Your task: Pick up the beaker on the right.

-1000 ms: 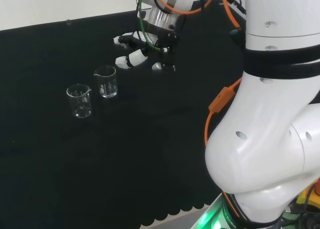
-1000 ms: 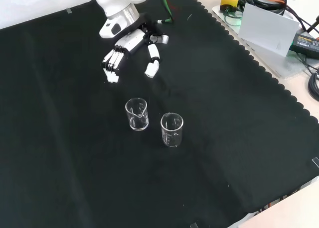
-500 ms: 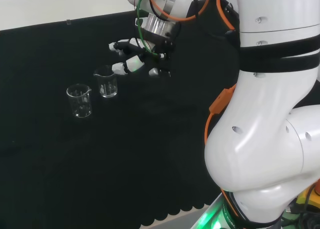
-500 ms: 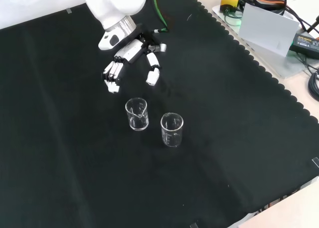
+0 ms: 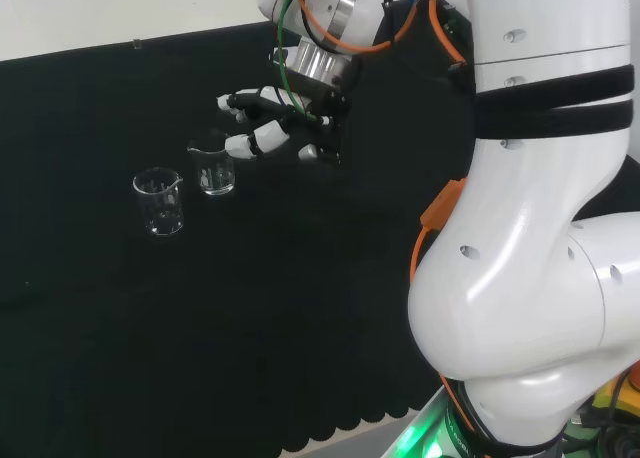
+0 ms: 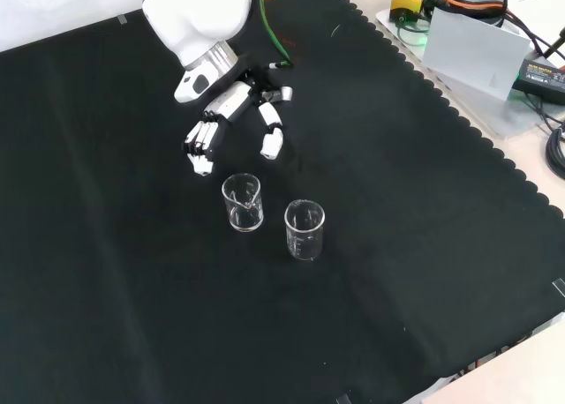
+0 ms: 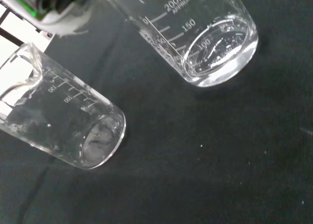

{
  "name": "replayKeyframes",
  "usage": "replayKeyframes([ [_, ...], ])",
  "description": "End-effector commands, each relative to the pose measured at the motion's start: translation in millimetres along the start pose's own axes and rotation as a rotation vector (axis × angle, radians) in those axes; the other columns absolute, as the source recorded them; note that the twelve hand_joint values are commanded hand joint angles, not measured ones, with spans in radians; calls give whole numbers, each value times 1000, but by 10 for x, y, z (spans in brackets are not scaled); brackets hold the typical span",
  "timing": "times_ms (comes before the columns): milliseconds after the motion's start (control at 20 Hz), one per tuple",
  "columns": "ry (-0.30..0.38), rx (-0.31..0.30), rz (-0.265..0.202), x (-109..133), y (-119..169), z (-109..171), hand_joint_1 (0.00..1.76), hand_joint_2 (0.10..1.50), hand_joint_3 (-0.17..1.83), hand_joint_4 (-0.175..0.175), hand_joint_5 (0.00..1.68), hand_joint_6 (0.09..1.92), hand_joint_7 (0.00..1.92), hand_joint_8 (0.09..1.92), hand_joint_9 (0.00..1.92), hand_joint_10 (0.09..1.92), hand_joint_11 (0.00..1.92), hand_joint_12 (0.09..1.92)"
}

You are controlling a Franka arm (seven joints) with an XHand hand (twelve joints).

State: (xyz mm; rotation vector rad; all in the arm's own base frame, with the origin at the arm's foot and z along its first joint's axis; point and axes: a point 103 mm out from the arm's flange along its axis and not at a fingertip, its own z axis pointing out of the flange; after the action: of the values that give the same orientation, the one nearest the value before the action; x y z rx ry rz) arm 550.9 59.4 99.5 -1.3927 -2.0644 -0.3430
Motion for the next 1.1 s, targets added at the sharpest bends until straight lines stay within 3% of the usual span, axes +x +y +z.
replayKeyframes([
  [50, 40, -21, -13, -115, 61, 70, 784, 477, 748, -71, 232, 87, 127, 601, 301, 644, 0, 1198],
  [600, 69, -21, -51, -191, 252, 232, 807, 462, 733, -70, 218, 87, 116, 606, 282, 645, 0, 1188],
  [1100, 141, 6, -138, -153, 377, 448, 830, 454, 718, -66, 222, 87, 87, 585, 252, 634, 0, 1166],
])
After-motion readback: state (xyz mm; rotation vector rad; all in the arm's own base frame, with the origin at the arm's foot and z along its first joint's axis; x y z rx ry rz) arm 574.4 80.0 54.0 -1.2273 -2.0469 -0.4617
